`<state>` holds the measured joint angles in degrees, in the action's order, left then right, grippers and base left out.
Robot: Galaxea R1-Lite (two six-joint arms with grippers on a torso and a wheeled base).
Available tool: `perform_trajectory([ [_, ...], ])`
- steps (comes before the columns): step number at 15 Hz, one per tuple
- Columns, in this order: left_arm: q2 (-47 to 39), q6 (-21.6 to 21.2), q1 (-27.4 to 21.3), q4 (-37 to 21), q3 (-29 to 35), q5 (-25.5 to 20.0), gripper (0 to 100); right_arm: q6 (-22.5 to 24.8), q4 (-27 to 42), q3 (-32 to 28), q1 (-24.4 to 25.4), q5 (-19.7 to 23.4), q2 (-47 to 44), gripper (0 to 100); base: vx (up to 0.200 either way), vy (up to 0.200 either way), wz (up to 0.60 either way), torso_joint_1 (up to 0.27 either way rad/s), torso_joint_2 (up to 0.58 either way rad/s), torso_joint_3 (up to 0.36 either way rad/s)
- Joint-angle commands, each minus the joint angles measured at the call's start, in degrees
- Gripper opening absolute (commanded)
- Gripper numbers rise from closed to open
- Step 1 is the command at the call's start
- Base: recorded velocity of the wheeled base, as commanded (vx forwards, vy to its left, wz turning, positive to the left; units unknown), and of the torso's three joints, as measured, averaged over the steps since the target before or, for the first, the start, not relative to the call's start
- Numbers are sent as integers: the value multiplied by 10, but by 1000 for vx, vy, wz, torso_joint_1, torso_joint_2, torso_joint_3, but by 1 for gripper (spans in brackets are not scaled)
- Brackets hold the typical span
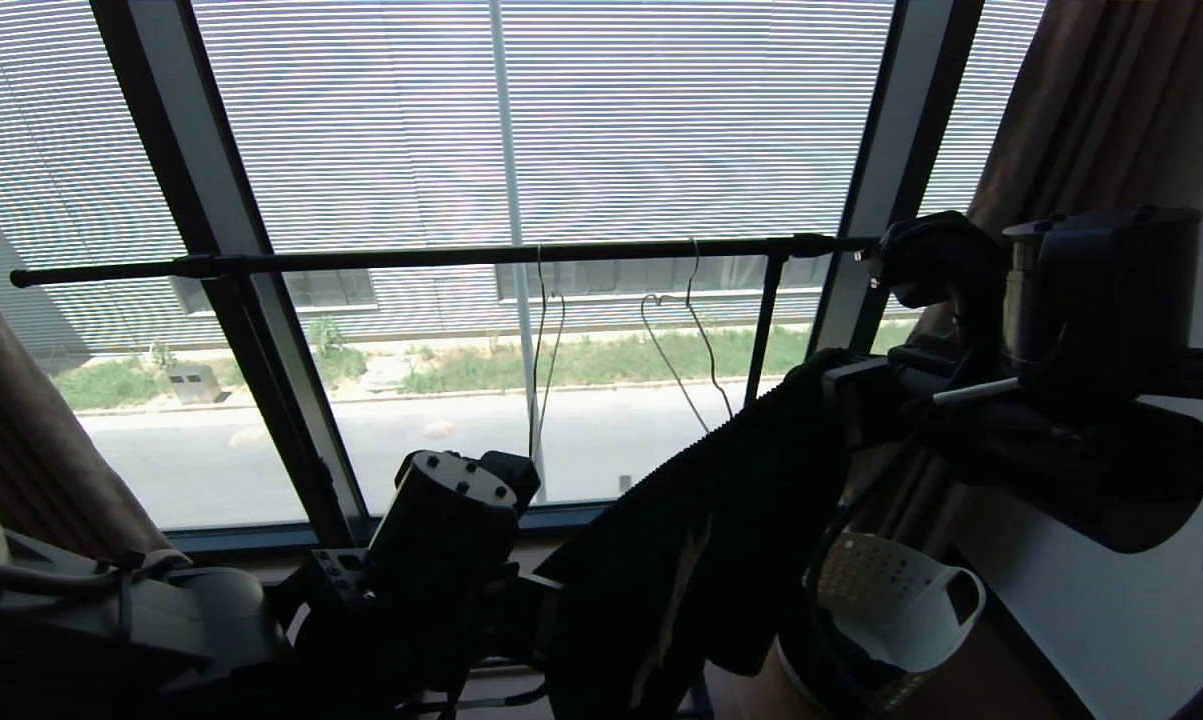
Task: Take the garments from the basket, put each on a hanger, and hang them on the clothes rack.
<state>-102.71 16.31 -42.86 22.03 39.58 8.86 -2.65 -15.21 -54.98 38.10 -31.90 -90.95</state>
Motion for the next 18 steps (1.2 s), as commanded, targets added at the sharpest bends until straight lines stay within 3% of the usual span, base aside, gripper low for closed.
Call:
perform_trajectory([
  [1, 22, -21, 20, -1, 12, 0, 0, -6, -3, 61, 26, -33, 21, 0, 0, 0, 0, 0, 0, 0],
  [5, 12, -73, 60, -5, 59, 0, 0, -33, -88, 141, 42, -39, 21, 0, 0, 0, 0, 0, 0, 0],
  [11, 5, -80, 65, -78, 127, -8, 0, -36, -91, 144, 57, -34, 23, 0, 0, 0, 0, 0, 0, 0],
  [15, -39, -81, 65, -251, 355, -39, 0, -32, -87, 175, 67, -35, 22, 0, 0, 0, 0, 0, 0, 0],
  [18, -73, -83, 65, -323, 464, -40, 0, -32, -85, 180, 85, -36, 27, 0, 0, 0, 0, 0, 0, 0],
])
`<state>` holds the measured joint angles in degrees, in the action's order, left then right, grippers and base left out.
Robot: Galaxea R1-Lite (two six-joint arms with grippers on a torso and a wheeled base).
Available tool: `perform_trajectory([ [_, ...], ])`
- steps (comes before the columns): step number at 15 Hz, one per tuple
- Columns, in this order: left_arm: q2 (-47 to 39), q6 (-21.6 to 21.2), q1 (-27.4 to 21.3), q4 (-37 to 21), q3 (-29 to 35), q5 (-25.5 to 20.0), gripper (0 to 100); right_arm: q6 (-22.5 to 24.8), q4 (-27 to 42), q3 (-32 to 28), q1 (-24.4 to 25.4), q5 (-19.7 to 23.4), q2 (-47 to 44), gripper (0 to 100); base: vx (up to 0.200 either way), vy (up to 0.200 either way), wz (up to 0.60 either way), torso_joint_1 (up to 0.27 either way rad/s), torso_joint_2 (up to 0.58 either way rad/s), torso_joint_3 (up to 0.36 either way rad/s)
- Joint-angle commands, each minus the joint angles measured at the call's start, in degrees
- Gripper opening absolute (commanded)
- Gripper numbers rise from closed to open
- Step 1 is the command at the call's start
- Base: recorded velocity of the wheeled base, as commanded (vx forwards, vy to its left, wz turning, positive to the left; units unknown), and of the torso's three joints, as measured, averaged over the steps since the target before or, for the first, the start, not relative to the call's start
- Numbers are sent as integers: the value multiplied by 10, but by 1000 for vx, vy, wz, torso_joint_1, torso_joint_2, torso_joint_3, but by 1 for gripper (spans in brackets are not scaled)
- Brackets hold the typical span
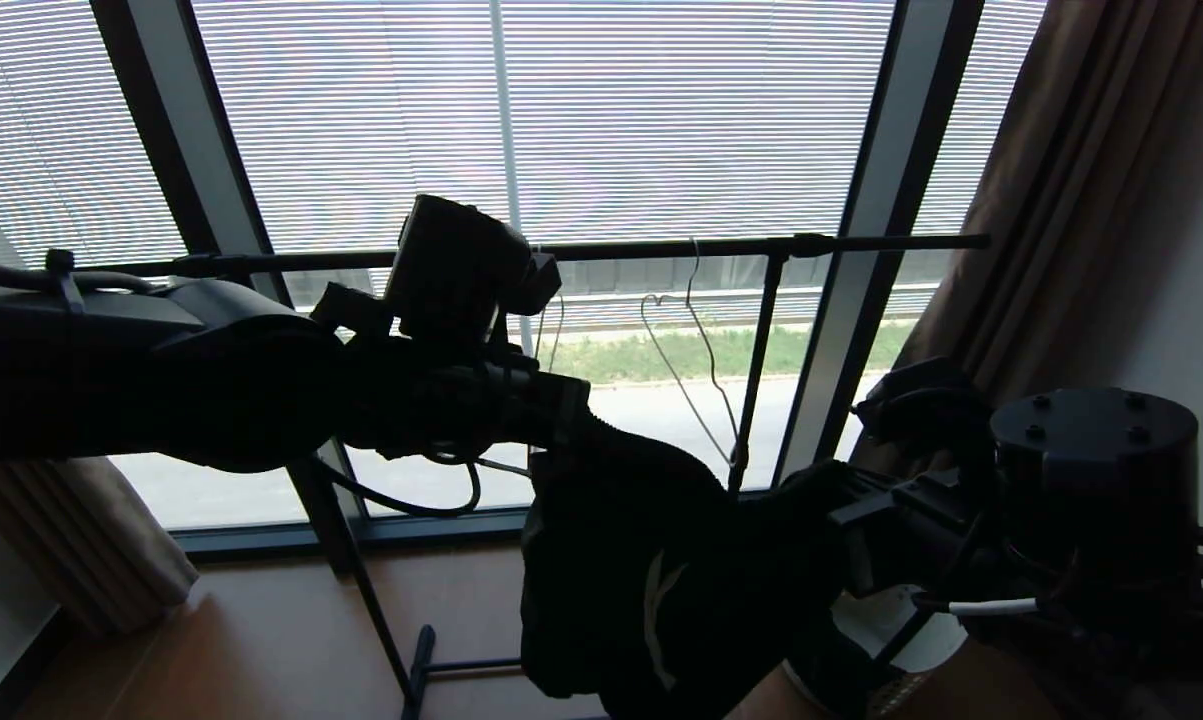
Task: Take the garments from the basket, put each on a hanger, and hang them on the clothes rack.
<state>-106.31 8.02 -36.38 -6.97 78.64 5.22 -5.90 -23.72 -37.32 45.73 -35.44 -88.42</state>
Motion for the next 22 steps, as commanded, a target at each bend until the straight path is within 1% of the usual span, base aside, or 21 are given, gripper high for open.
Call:
perform_trajectory([
  [1, -43, -5, 0, -39, 91, -5, 0, 0, 0, 4, 14, 0, 2, 0, 0, 0, 0, 0, 0, 0],
  [2, -47, -7, 0, -46, 109, -5, 0, -1, -4, 8, 23, 0, 3, 0, 0, 0, 0, 0, 0, 0],
  [3, -53, -13, -1, -53, 131, -5, 0, -3, -5, 14, 42, 0, 5, 0, 0, 0, 0, 0, 0, 0],
  [4, -54, -17, -2, -59, 142, -5, 0, -3, -6, 20, 59, 1, 14, 0, 0, 0, 0, 0, 0, 0],
  [5, -54, -17, -2, -59, 143, -5, 0, -3, -6, 22, 62, 2, 16, 0, 0, 0, 0, 0, 0, 0],
  [6, -55, -25, -4, -68, 158, -5, 0, -5, -6, 25, 96, 6, 29, 0, 0, 0, 0, 0, 0, 0],
  [8, -56, -29, -10, -69, 171, -6, 0, -7, -13, 27, 126, 11, 37, 0, 0, 0, 0, 0, 0, 0],
  [9, -60, -28, -14, -69, 176, -6, 0, -7, -41, 30, 143, 20, 36, 0, 0, 0, 0, 0, 0, 0],
  [10, -60, -28, -15, -69, 177, -6, 0, -7, -47, 31, 146, 21, 35, 0, 0, 0, 0, 0, 0, 0],
  [11, -63, -28, -18, -68, 180, -6, 0, -6, -108, 39, 174, 28, 18, 0, 0, 0, 0, 0, 0, 0],
  [12, -64, -28, -19, -69, 187, -7, 0, -8, -135, 41, 188, 27, 2, 0, 0, 0, 0, 0, 0, 0],
  [14, -72, -28, -20, -70, 212, -7, 0, -13, -164, 38, 200, 26, -25, 0, 0, 0, 0, 0, 0, 0],
  [16, -73, -28, -19, -77, 225, -14, 0, -12, -166, 36, 212, 26, -36, 0, 0, 0, 0, 0, 0, 0],
  [18, -77, -28, -18, -91, 257, -17, 0, -11, -161, 38, 237, 26, -45, 0, 0, 0, 0, 0, 0, 0],
  [20, -79, -28, -18, -97, 271, -17, 0, -12, -161, 39, 242, 27, -55, 0, 0, 0, 0, 0, 0, 0],
  [22, -80, -28, -18, -110, 295, -19, 0, -13, -167, 39, 253, 27, -84, 0, 0, 0, 0, 0, 0, 0],
])
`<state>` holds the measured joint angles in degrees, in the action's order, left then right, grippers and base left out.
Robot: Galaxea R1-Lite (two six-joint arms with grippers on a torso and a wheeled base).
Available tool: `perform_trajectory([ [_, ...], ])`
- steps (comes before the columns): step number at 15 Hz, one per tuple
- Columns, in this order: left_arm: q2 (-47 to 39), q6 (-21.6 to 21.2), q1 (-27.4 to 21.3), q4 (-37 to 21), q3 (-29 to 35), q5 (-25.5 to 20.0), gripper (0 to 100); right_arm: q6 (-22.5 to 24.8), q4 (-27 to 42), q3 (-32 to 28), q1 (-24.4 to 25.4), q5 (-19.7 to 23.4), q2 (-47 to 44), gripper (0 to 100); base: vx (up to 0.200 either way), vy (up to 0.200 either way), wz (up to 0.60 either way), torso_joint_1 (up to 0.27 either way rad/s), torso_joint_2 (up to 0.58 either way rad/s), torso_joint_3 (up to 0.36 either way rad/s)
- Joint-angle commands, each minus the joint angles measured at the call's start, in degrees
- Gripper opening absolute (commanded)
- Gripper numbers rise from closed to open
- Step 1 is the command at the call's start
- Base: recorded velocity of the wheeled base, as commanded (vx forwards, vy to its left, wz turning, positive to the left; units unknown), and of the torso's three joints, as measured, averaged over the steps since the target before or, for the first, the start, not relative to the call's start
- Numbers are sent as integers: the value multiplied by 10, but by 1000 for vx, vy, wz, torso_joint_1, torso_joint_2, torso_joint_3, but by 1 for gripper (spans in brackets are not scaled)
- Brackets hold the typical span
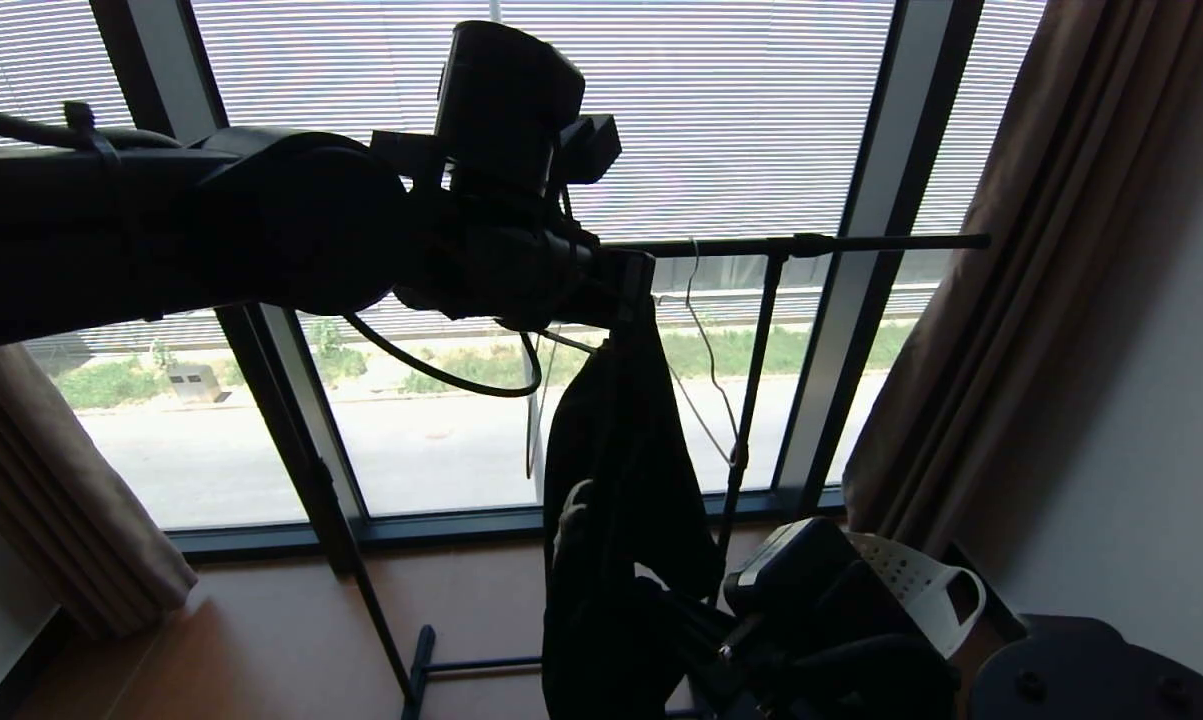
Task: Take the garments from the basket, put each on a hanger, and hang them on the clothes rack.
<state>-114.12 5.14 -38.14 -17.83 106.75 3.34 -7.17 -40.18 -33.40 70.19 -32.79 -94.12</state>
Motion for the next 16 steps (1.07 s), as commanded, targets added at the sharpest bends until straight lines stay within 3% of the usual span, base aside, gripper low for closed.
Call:
perform_trajectory([
  [1, -2, 0, -1, -4, 16, -1, 0, 0, -2, 0, 8, 0, -31, 0, 0, 0, 0, 0, 0, 0],
  [6, -1, 1, 2, -7, 16, -8, 0, -20, -1, 6, 13, -1, -36, 0, 0, 0, 0, 0, 0, 0],
  [9, 20, 0, 16, -28, -15, -19, 0, -22, 3, 48, -27, 1, 11, 0, 0, 0, 0, 0, 0, 0],
  [11, 59, -4, 26, -26, -81, -57, 0, -21, 3, 66, -54, 0, 41, 0, 0, 0, 0, 0, 0, 0],
  [16, 139, -35, 54, 39, -240, -61, 0, 4, 2, 70, -175, 0, 70, 0, 0, 0, 0, 0, 0, 0],
])
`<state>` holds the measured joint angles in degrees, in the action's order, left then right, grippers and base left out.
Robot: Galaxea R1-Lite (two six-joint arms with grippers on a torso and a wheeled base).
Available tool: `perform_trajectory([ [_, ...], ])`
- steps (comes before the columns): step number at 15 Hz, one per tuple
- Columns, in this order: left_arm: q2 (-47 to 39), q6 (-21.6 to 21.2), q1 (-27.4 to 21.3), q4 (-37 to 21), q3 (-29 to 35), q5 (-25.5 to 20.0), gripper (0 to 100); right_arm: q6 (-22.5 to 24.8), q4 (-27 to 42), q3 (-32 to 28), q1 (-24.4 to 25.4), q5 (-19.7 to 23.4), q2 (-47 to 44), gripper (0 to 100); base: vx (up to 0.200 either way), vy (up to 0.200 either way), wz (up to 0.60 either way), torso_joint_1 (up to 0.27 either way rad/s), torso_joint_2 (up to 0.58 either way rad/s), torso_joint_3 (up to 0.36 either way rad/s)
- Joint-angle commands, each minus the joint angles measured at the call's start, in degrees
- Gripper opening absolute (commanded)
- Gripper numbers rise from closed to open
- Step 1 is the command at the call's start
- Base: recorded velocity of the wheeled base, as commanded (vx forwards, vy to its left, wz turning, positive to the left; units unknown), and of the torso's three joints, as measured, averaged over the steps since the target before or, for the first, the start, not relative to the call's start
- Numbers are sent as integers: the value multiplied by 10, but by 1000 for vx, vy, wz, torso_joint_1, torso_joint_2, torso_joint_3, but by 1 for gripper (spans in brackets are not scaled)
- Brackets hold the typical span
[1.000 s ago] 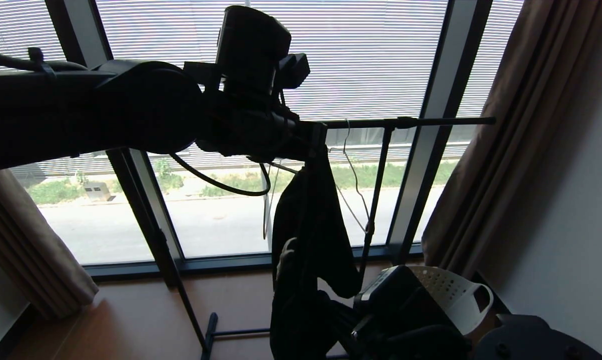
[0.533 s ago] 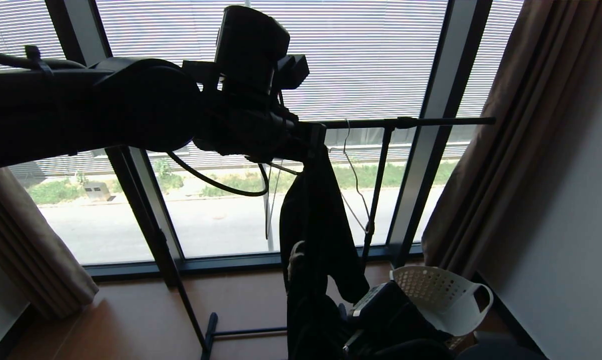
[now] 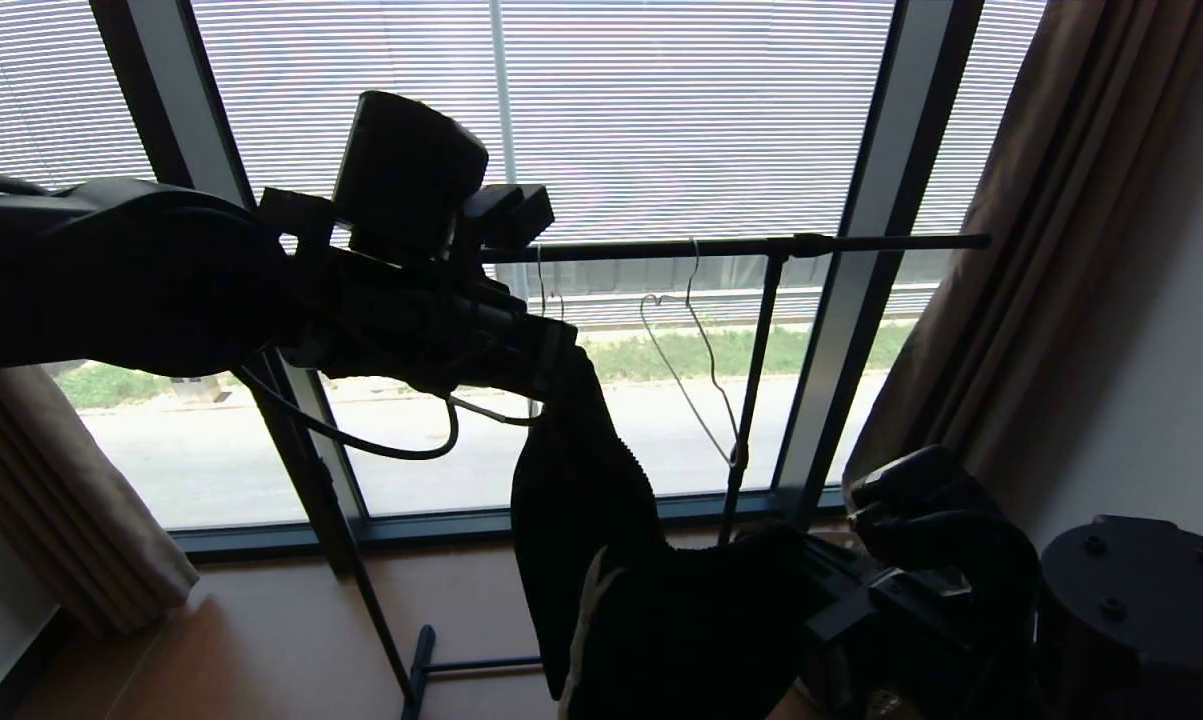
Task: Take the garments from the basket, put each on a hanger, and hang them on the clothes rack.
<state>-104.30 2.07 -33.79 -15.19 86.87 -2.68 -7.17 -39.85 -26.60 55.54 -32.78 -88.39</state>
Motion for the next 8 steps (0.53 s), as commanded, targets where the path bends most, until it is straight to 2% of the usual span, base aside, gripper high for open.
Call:
perform_trajectory([
  [1, 67, -8, 16, 27, -86, -9, 0, 6, -3, -8, -64, 0, 13, 0, 0, 0, 0, 0, 0, 0],
  [3, 98, -8, 17, 35, -137, -21, 0, 15, -1, -34, -95, 1, 11, 0, 0, 0, 0, 0, 0, 0],
  [5, 144, -8, 14, 60, -216, -22, 0, 21, 0, -99, -131, 7, -9, 0, 0, 0, 0, 0, 0, 0],
  [8, 183, -8, -13, 70, -294, -22, 0, 32, 2, -187, -138, 13, -58, 0, 0, 0, 0, 0, 0, 0],
])
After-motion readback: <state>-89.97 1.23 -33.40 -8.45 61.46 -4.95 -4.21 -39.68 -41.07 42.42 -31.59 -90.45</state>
